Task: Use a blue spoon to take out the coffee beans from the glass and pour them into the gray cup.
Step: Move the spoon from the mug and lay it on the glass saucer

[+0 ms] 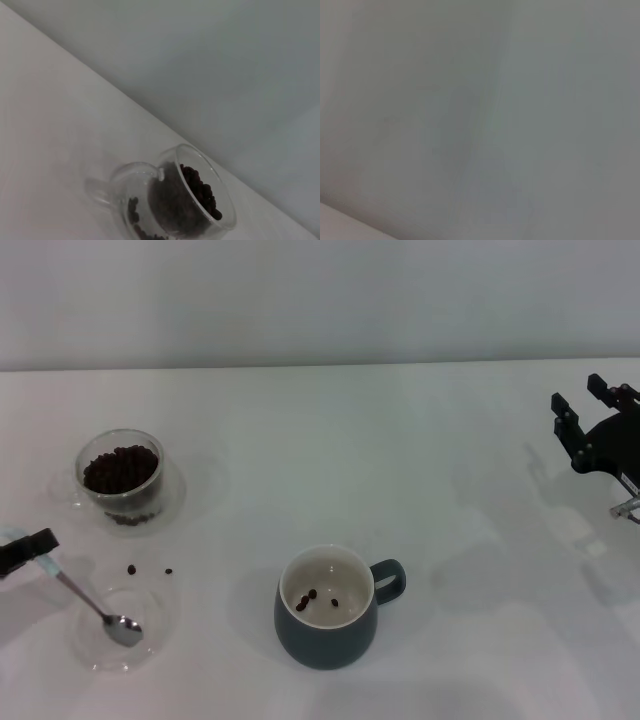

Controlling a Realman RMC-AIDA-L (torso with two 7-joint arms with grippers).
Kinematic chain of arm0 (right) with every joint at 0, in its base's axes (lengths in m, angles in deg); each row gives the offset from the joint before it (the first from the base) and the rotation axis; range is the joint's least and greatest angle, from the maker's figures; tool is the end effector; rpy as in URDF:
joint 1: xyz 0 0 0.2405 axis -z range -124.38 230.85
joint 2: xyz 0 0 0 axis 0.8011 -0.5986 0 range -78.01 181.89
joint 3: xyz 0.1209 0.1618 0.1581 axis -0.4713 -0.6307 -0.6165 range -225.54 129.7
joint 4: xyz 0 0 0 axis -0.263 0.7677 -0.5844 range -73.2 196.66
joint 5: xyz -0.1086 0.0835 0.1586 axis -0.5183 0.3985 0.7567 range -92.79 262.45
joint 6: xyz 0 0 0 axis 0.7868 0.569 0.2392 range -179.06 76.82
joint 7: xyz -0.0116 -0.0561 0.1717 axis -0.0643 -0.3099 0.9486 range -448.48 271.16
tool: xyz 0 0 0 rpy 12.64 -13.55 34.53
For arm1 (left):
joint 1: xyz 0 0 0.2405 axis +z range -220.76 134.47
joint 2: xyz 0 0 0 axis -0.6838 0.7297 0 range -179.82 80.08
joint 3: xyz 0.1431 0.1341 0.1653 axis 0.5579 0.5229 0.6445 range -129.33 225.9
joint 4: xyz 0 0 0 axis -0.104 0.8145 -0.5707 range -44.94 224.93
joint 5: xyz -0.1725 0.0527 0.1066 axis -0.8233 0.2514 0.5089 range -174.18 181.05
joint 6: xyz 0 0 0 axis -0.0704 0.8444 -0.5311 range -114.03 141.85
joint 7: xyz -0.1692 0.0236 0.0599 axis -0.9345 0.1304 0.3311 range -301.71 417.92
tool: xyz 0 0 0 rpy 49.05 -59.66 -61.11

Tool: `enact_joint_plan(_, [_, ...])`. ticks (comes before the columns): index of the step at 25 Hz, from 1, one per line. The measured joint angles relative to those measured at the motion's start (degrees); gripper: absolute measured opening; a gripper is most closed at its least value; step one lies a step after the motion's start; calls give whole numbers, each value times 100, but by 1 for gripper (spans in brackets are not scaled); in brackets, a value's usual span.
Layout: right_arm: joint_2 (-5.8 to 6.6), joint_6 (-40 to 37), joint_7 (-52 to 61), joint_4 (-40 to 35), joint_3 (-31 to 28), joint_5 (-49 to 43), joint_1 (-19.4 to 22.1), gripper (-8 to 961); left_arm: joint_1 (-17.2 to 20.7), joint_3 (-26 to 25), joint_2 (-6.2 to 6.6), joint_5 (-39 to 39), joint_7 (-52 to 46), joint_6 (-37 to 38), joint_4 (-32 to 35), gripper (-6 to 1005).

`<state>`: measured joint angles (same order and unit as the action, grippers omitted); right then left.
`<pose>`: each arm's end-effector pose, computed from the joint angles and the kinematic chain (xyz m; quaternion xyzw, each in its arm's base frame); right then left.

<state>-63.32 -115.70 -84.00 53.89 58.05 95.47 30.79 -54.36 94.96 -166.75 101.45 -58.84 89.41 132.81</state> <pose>0.3479 0.3590 -0.0042 -0.7681 0.1381 0.2015 0.5919 -0.3486 0.3057 0.0149 -0.7086 -0.5911 -0.3151 0.2216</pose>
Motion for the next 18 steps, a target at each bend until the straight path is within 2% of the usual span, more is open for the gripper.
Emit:
enact_joint_plan(6, [-4, -2, 0, 3, 2, 14, -4, 463, -141, 0, -2, 37, 72, -23, -138, 131])
enact_joint_plan(18, [-5, -3, 0, 9, -7, 24, -4, 463, -162, 22, -48, 251, 71, -44, -159, 131])
